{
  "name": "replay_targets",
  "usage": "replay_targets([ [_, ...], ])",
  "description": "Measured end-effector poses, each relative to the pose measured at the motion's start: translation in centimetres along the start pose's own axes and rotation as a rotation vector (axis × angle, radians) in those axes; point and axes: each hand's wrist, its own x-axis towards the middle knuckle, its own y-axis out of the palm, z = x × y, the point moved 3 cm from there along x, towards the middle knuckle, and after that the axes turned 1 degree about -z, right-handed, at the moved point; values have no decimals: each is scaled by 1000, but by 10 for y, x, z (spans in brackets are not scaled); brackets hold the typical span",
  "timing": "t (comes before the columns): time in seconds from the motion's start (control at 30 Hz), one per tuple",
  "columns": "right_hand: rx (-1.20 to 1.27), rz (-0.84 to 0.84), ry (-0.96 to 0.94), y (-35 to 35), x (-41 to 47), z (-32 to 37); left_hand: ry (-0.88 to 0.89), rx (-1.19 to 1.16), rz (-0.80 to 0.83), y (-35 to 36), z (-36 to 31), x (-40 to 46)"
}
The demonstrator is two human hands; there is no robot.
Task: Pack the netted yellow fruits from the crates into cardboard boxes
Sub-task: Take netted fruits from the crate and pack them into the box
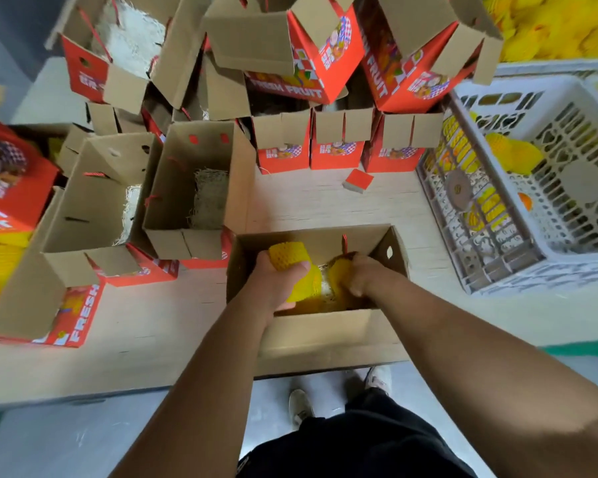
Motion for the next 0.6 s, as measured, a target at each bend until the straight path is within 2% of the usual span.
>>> replay_targets([
  [0.07, 64, -129, -49, -4, -10, 7, -26, 49, 64, 2, 2, 0],
  [0.13, 301, -193, -180, -3, -29, 17, -30, 56, 106, 6, 3, 1],
  [0.2, 629, -19, -243, 7, -47, 24, -15, 70, 152, 11, 4, -2],
  [0.3, 887, 198, -162, 23, -51, 21, -38, 139, 221, 16, 11, -9],
  [0.47, 1035, 307, -38, 52, -48, 14, -104, 213, 195, 20, 28, -14],
  [0.53, 1130, 319, -20, 58, -46, 12, -127, 141, 188, 21, 31, -17],
  [0.6, 1097, 307, -15, 58, -44, 11, -166, 51, 209, 18, 29, -20],
])
